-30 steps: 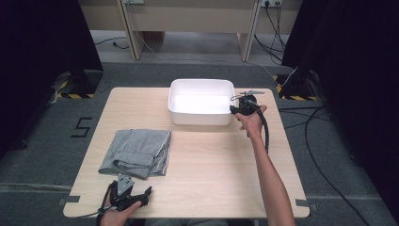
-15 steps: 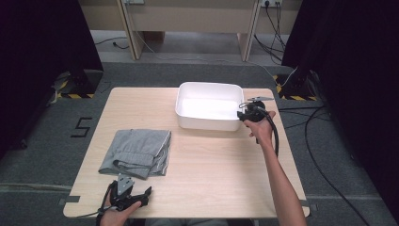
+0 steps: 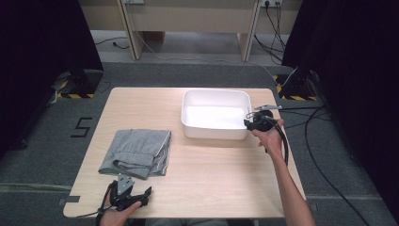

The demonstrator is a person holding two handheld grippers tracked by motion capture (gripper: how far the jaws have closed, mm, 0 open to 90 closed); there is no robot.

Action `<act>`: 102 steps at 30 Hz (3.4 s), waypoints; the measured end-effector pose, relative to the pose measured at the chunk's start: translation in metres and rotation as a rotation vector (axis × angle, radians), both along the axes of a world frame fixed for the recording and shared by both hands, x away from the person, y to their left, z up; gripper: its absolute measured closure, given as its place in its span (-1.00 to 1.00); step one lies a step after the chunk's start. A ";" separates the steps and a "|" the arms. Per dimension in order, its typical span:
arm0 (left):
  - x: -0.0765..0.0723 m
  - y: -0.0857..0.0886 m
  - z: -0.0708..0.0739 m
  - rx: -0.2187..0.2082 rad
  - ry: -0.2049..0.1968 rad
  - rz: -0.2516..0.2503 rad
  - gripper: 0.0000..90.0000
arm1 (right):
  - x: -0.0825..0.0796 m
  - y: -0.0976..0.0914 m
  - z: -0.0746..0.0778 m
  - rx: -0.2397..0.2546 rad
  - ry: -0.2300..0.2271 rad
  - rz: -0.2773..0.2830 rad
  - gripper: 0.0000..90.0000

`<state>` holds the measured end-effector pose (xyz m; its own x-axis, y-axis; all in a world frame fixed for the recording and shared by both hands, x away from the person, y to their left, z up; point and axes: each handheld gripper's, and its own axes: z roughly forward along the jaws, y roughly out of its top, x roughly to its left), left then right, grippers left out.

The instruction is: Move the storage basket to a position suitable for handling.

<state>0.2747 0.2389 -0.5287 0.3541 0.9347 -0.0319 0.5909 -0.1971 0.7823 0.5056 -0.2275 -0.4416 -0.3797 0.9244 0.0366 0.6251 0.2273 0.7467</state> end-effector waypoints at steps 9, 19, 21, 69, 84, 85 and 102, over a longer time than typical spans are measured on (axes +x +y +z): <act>0.000 0.000 0.000 -0.001 0.003 0.001 -0.74 | -0.033 -0.013 -0.001 0.022 -0.009 0.020 0.27; -0.001 0.000 0.000 0.000 0.004 -0.004 -0.74 | -0.062 -0.017 -0.001 0.018 0.005 0.034 0.23; -0.001 0.000 0.000 0.001 0.004 -0.004 -0.74 | -0.067 -0.017 -0.001 0.017 0.001 0.033 0.22; 0.000 0.003 0.004 -0.019 0.022 -0.029 -0.64 | -0.131 0.002 0.023 0.071 -0.111 0.109 -0.06; 0.001 0.013 0.015 -0.033 0.009 -0.024 -0.59 | -0.144 0.057 0.027 0.118 -0.112 0.282 -0.10; 0.001 0.014 0.015 -0.033 0.008 -0.022 -0.59 | -0.144 0.062 0.026 0.121 -0.109 0.295 -0.10; 0.008 0.032 0.036 -0.050 -0.036 0.021 -0.58 | -0.142 0.130 0.026 0.121 -0.100 0.448 -0.10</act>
